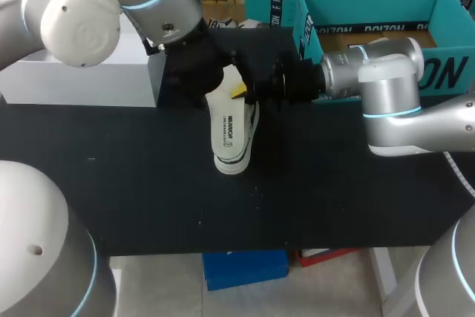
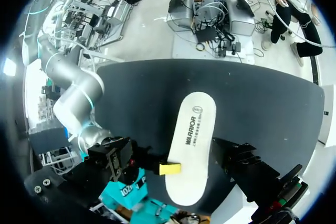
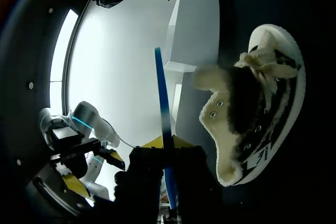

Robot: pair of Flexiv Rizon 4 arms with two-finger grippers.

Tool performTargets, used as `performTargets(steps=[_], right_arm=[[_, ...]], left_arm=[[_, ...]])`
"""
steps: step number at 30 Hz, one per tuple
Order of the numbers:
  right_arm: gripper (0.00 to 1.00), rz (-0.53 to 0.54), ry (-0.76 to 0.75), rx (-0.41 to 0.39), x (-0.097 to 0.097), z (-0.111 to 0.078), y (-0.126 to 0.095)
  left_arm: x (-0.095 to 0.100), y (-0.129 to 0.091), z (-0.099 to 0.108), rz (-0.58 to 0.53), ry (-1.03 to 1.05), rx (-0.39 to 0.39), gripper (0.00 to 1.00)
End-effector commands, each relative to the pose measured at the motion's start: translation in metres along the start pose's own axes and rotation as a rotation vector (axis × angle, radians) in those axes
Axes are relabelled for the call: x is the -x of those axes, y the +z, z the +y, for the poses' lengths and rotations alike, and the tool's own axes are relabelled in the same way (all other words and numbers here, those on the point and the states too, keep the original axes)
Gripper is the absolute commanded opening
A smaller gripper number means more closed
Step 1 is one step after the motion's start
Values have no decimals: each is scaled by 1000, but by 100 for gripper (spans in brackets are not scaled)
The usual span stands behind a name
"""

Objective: Take the shoe out of the shoebox, open the shoe tongue, remove and reinsert the insole, then place the shoe into the shoebox

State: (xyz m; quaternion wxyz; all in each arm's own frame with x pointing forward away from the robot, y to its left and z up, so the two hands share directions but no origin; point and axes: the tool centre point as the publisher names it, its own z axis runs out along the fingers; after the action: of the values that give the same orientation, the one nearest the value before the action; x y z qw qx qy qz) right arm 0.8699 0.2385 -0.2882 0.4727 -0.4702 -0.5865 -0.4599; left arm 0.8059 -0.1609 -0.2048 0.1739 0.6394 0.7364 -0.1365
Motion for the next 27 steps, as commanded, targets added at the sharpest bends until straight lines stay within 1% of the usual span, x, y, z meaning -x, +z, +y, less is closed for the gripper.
performTargets(steps=[1, 7, 8, 10, 12, 19, 27], right_arm=[[0, 0, 1, -2, 1, 1, 1], [0, 0, 1, -2, 1, 1, 1], [0, 0, 1, -2, 1, 1, 1], [0, 0, 1, -2, 1, 1, 1], [0, 0, 1, -2, 1, 1, 1], [0, 0, 1, -2, 1, 1, 1], [0, 0, 1, -2, 1, 1, 1]], left_arm=[[-28, -9, 6, -396, -38, -58, 100], [-39, -18, 16, -559, -74, -68, 100], [-41, -20, 18, -589, -79, -66, 100], [-43, -23, 21, -625, -72, -38, 100], [-45, -25, 23, -675, -75, -45, 100], [-49, -24, 29, -732, -29, -4, 100], [-57, -25, 37, -740, -28, 35, 100]])
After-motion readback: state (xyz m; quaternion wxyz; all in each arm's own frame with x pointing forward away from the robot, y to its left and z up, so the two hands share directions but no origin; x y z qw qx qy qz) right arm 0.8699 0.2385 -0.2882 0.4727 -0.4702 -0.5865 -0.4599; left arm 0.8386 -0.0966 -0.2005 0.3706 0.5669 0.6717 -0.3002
